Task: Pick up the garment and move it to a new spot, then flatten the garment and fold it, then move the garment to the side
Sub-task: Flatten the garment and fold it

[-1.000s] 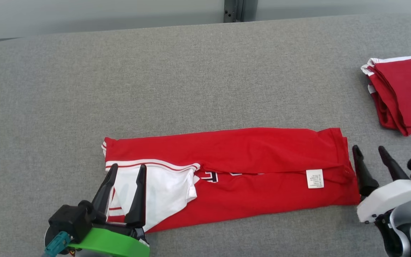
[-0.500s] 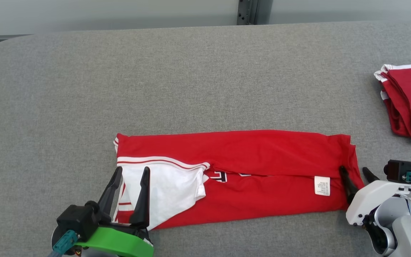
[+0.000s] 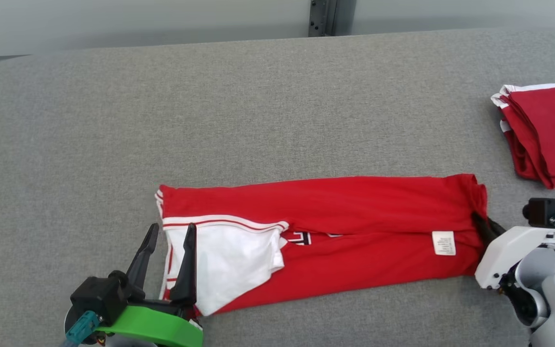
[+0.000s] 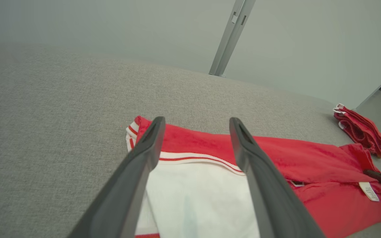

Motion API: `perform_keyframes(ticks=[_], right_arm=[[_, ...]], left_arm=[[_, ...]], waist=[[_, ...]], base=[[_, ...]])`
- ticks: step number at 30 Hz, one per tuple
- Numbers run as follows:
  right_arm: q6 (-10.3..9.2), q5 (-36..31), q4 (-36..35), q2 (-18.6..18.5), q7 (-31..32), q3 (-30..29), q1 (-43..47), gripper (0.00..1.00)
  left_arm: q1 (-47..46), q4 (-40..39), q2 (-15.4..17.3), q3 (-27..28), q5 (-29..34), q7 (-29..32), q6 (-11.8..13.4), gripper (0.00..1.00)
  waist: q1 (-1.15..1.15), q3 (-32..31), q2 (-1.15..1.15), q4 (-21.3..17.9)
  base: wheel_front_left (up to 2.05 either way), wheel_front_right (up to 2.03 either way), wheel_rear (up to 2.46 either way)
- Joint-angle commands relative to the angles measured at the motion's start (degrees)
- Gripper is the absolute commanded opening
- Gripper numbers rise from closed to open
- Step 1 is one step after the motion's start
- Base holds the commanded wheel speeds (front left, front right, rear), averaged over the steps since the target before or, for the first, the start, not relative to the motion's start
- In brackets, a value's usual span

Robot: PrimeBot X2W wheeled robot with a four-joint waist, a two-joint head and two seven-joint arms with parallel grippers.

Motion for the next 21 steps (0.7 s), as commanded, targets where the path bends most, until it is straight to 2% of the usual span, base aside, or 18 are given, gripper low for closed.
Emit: perform_keyframes(ticks=[1, 7, 11, 15, 21], right_arm=[[-0.15, 0.7, -0.5, -1.8, 0.4, -1.0, -0.4, 0.0], [-0.14, 0.5, -4.6, -6.3, 2.6, -4.7, 1.6, 0.0], [-0.14, 0.5, -9.2, -7.1, 4.7, -7.5, 3.3, 0.0], [-0.13, 2.1, -13.5, -5.0, 6.4, -8.5, 4.4, 0.0], [-0.1, 10.5, -22.5, -0.3, 10.2, -3.8, 5.9, 0.0]], left_arm=[[0.6, -0.1, 0.1, 0.3, 0.5, -0.3, -0.2, 1.0], [0.9, -0.6, 0.4, 0.8, 0.8, -0.4, -0.1, 1.0], [0.8, -0.9, 0.8, 1.3, 1.1, -0.4, 0.2, 1.0], [0.0, -0.7, 1.2, 1.9, 1.4, -0.4, 0.3, 1.0], [-1.2, -0.4, 2.1, 3.1, 2.3, -0.5, 0.6, 1.0]], waist=[[0.0, -0.2, 0.0, -1.0], [0.0, -0.3, 0.0, -3.1], [0.0, -0.3, 0.0, -4.6], [0.0, -0.4, 0.0, -5.4], [0.0, -0.8, 0.0, -5.4]], base=[[0.0, 0.0, 0.0], [0.0, 0.0, 0.0], [0.0, 0.0, 0.0], [0.0, 0.0, 0.0], [0.0, 0.0, 0.0]])
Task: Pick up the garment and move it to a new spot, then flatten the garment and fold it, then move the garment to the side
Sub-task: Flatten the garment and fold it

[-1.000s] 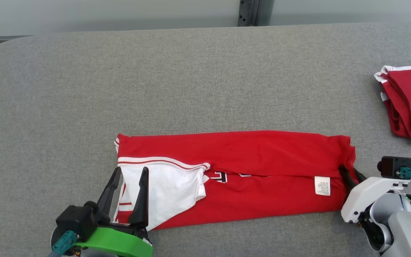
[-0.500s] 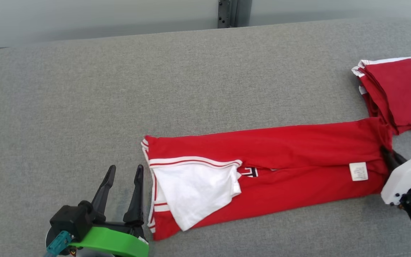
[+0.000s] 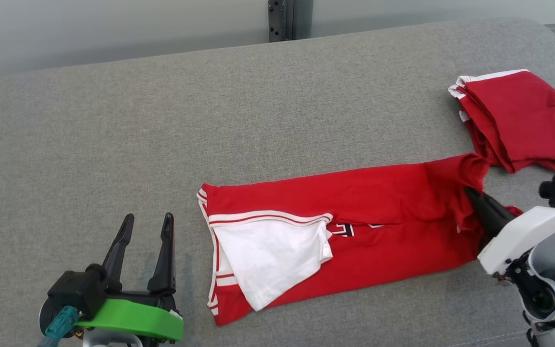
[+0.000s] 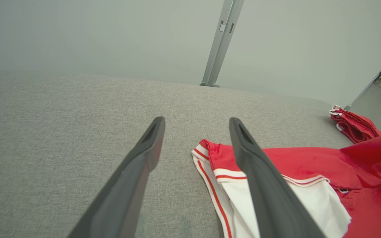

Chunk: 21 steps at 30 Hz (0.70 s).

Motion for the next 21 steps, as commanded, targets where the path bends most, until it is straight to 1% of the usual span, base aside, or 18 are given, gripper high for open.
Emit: perform_keyframes(ticks=[1, 6, 9, 13, 18, 21], right_arm=[[-0.02, 1.6, -2.1, 0.3, 0.6, 1.2, 1.0, 0.0], [-0.02, 5.0, -8.2, 3.0, 1.8, 7.4, 2.0, 0.0], [-0.02, 5.8, -9.5, 4.7, 1.7, 11.1, 1.8, 0.0], [-0.02, 6.8, -7.9, 7.2, 1.2, 14.6, 0.7, 0.0], [-0.02, 7.2, -3.9, 10.4, -0.5, 17.5, -2.0, 0.0], [-0.02, 7.4, -1.2, 11.5, -1.2, 19.3, -4.0, 0.0]], left_arm=[[-0.9, 0.0, 0.4, 0.2, 0.6, -0.4, 0.0, 1.0], [-1.0, 0.4, 0.0, 0.3, 0.4, -0.3, -0.2, 1.0], [-1.2, 0.7, -0.4, 0.2, 0.4, -0.3, -0.4, 1.0], [-1.2, 1.1, -0.9, 0.2, 0.5, -0.4, -0.5, 1.0], [-1.1, 1.7, -1.6, 0.3, 0.5, -0.4, -1.2, 1.0], [-1.2, 2.0, -2.1, 0.2, 0.6, -0.4, -1.6, 1.0]], waist=[[0.0, -0.2, 0.0, 0.4], [0.0, -0.6, 0.0, 2.4], [0.0, -1.0, 0.0, 4.2], [0.0, -1.5, 0.0, 6.7], [0.0, -1.9, 0.0, 9.3], [0.0, -2.1, 0.0, 10.4]], base=[[0.0, 0.0, 0.0], [0.0, 0.0, 0.0], [0.0, 0.0, 0.0], [0.0, 0.0, 0.0], [0.0, 0.0, 0.0], [0.0, 0.0, 0.0]])
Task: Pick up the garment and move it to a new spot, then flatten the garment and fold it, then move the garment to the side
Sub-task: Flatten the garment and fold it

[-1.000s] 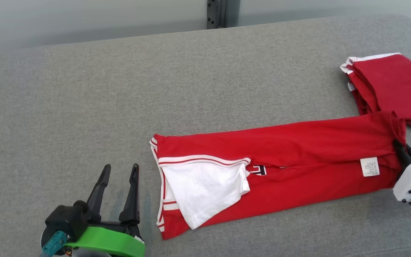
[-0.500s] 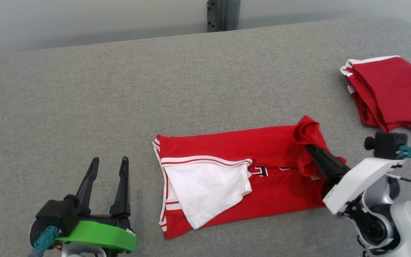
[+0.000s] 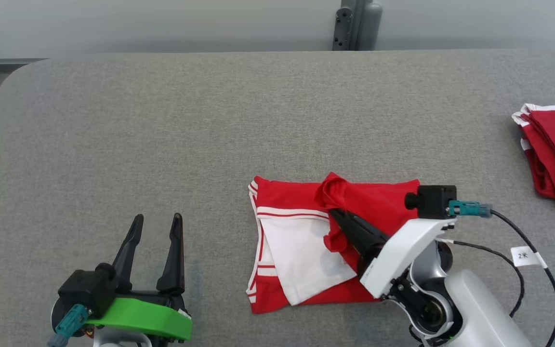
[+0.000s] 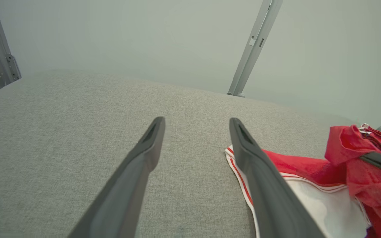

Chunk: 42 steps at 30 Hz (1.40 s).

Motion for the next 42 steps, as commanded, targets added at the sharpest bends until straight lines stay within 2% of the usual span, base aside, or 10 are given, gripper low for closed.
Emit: perform_keyframes(ticks=[1, 13, 14, 16, 17, 25, 39, 40, 41, 42], right_arm=[[0.0, 0.2, 1.1, 0.2, -0.5, 0.7, -1.2, 0.0], [0.0, -1.4, 12.6, 1.8, -1.6, 7.2, -7.0, 0.0], [0.0, -1.2, 13.2, 1.8, -1.8, 7.6, -7.4, 0.1], [0.0, 0.2, 14.2, 1.9, -2.6, 9.2, -8.3, 0.82], [0.0, 0.9, 14.6, 1.9, -2.9, 10.0, -8.7, 1.0], [0.0, 3.6, 15.1, 1.8, -8.1, 10.9, -11.8, 1.0], [0.0, -13.0, 12.4, -2.3, -18.6, 1.8, -8.9, 1.0], [0.0, -13.7, 12.1, -2.6, -18.6, 2.3, -8.1, 0.76], [0.0, -13.9, 11.9, -2.8, -18.3, 2.8, -7.1, 0.36], [0.0, -14.2, 11.8, -3.2, -17.9, 3.5, -6.0, 0.2]], left_arm=[[-0.8, 0.2, -0.2, 0.0, 0.2, -0.2, -0.4, 1.0], [-0.7, 1.6, -2.7, 0.9, 1.2, -0.2, -1.8, 1.0], [-0.7, 1.7, -2.9, 1.1, 1.3, -0.2, -2.0, 1.0], [-0.6, 1.9, -3.2, 1.3, 1.4, -0.2, -2.3, 1.0], [-0.5, 2.0, -3.4, 1.3, 1.6, -0.2, -2.4, 1.0], [-0.3, 2.9, -4.2, 1.6, 2.5, -0.2, -3.4, 1.0], [0.2, 3.7, -4.7, 0.8, 3.4, -0.2, -4.1, 1.0], [0.1, 3.7, -4.6, 0.7, 3.4, -0.2, -4.2, 1.0], [0.1, 3.7, -4.6, 0.7, 3.4, -0.2, -4.2, 1.0], [0.2, 3.7, -4.6, 0.6, 3.4, -0.2, -4.2, 1.0]], waist=[[0.0, -0.4, 0.0, 1.5], [0.0, -0.7, 0.0, 3.3], [0.0, -0.7, 0.0, 3.3], [0.0, -0.7, 0.0, 3.3], [0.0, -0.7, 0.0, 3.2], [0.0, -1.0, 0.0, 2.7], [0.0, -1.5, 0.0, 0.6], [0.0, -1.5, 0.0, 0.6], [0.0, -1.5, 0.0, 0.5], [0.0, -1.5, 0.0, 0.5]], base=[[0.0, 0.0, 0.0], [0.0, 0.0, 0.0], [0.0, 0.0, 0.0], [0.0, 0.0, 0.0], [0.0, 0.0, 0.0], [0.0, 0.0, 0.0], [0.0, 0.0, 0.0], [0.0, 0.0, 0.0], [0.0, 0.0, 0.0], [0.0, 0.0, 0.0]])
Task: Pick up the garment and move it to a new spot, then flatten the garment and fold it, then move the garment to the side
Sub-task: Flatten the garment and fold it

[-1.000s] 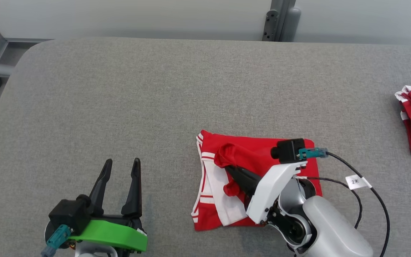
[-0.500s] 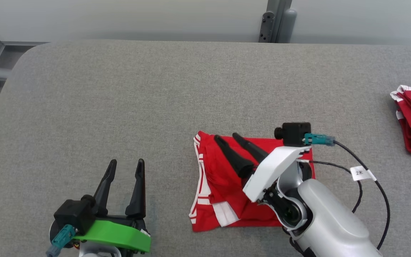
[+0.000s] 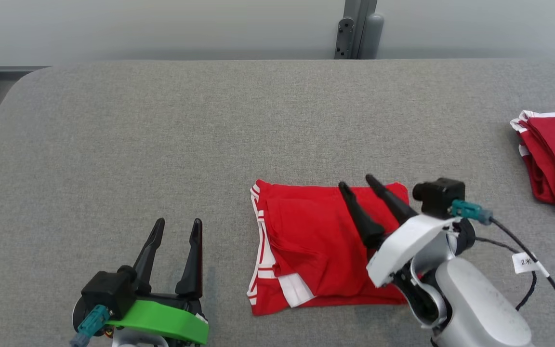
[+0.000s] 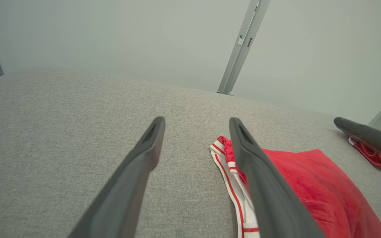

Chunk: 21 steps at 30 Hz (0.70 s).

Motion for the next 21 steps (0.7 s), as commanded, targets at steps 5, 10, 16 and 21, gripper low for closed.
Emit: perform_keyframes(ticks=[5, 10, 16, 21], right_arm=[[0.0, -1.0, 1.0, -1.9, 1.0, 3.9, 5.5, 0.0], [-0.01, 0.2, 2.9, -1.7, 1.1, 8.3, 7.7, 0.0], [-0.01, 1.4, 7.3, -0.5, -0.1, 16.9, 3.1, 0.0], [-0.01, 4.6, 8.1, -1.8, -0.5, 24.1, -0.3, 0.0]], left_arm=[[0.1, 0.2, 0.2, -0.3, 0.0, 0.1, -0.2, 1.0], [-0.1, 0.2, 0.4, -0.5, -0.1, 0.2, -0.1, 1.0], [-0.7, -0.2, 0.9, -0.4, -0.2, 0.2, 0.2, 1.0], [-1.1, -0.5, 1.0, -0.4, -0.2, 0.2, 0.4, 1.0]], waist=[[0.0, 0.1, 0.0, 0.3], [0.0, 0.2, 0.0, 0.9], [0.0, 0.9, 0.0, 1.8], [0.0, 1.2, 0.0, 2.4]], base=[[0.0, 0.0, 0.0], [0.0, 0.0, 0.0], [0.0, 0.0, 0.0], [0.0, 0.0, 0.0]])
